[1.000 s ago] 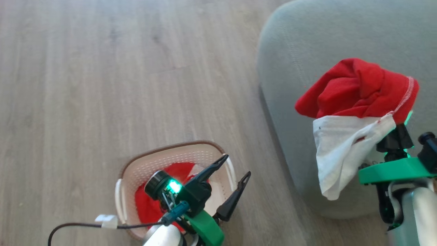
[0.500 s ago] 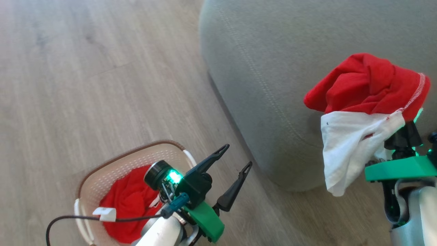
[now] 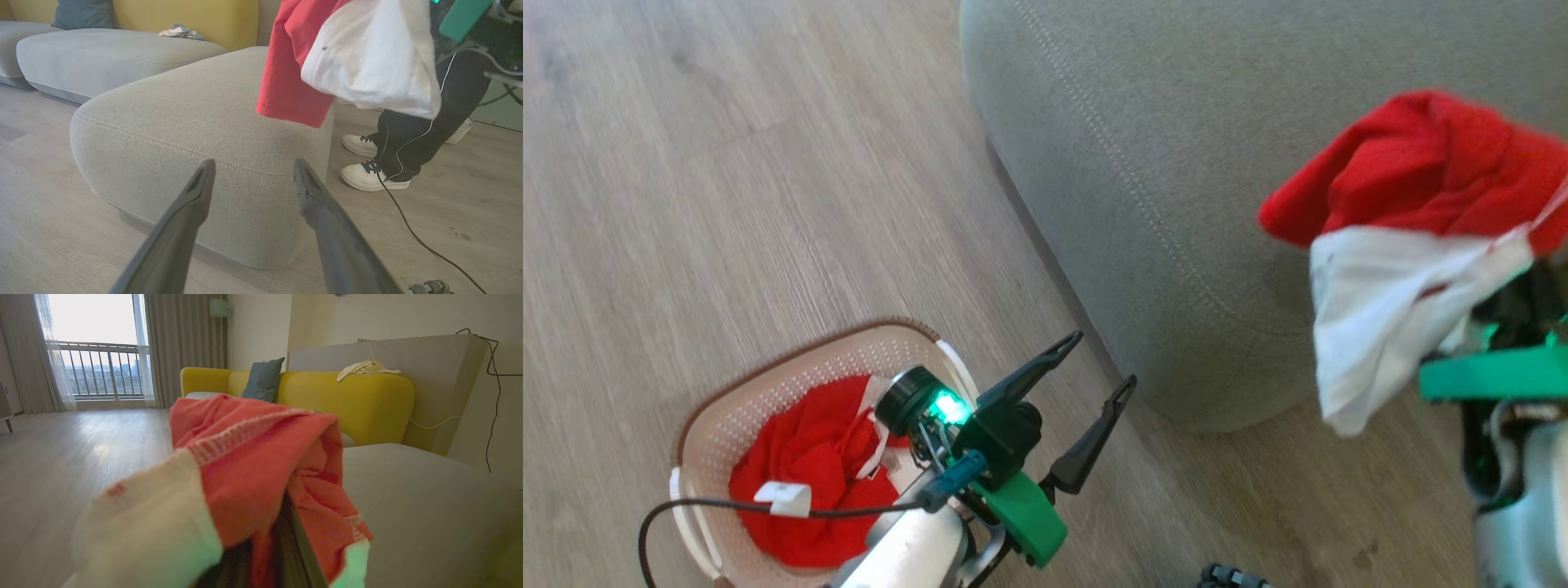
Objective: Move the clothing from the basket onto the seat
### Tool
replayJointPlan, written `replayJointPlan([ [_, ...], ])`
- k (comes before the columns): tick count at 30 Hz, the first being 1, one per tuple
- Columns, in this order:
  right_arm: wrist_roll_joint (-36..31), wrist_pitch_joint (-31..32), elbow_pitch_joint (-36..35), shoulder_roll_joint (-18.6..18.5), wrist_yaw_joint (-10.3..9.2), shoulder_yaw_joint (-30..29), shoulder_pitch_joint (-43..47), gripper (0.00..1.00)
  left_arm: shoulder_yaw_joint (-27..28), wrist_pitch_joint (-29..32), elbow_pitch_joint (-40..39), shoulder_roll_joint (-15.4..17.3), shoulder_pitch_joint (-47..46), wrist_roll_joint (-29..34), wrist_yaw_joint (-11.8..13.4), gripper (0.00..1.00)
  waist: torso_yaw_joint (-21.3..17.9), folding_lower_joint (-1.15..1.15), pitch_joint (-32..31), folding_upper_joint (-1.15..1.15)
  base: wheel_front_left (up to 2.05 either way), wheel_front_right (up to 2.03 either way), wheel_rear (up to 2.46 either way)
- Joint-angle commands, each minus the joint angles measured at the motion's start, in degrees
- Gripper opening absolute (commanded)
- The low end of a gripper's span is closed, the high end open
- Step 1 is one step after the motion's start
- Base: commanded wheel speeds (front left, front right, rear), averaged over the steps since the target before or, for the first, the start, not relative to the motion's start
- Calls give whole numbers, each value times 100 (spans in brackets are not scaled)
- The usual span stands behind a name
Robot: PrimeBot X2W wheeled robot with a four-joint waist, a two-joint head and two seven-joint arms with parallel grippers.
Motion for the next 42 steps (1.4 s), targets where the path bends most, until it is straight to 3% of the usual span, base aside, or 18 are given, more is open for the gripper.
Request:
replayJointPlan([
  [1, 11, -37, -245, -191, -1, 64, -344, 0, 97, -31, -155, 16, -203, 30, -6, 100, 56, 0, 90, 0, 0, 0, 0],
  [9, 189, -37, -121, -771, -1, -206, -1421, 0, -44, -31, -165, 256, -483, 79, -6, 100, 239, 0, 781, 0, 0, 0, 0],
  [17, 602, -37, 693, -1234, -1, -824, -2779, 0, -208, -31, -113, 518, -751, 152, -6, 100, 449, 0, 1532, 0, 0, 0, 0],
  [26, 1051, -37, 2240, -1777, -1, -1100, -4129, 0, -332, -31, -176, 729, -1096, 210, -6, 100, 730, 0, 2279, 0, 0, 0, 0],
  [35, 1275, -37, 3933, -2080, -1, -897, -5121, 0, -324, -31, -221, 738, -1258, 244, -6, 100, 1023, 0, 2606, 0, 0, 0, 0],
  [42, 1418, 191, 5495, -2194, -1, -349, -5547, 0, -261, -31, -267, 663, -1286, 293, -2, 100, 1216, 0, 2689, 0, 0, 0, 0],
])
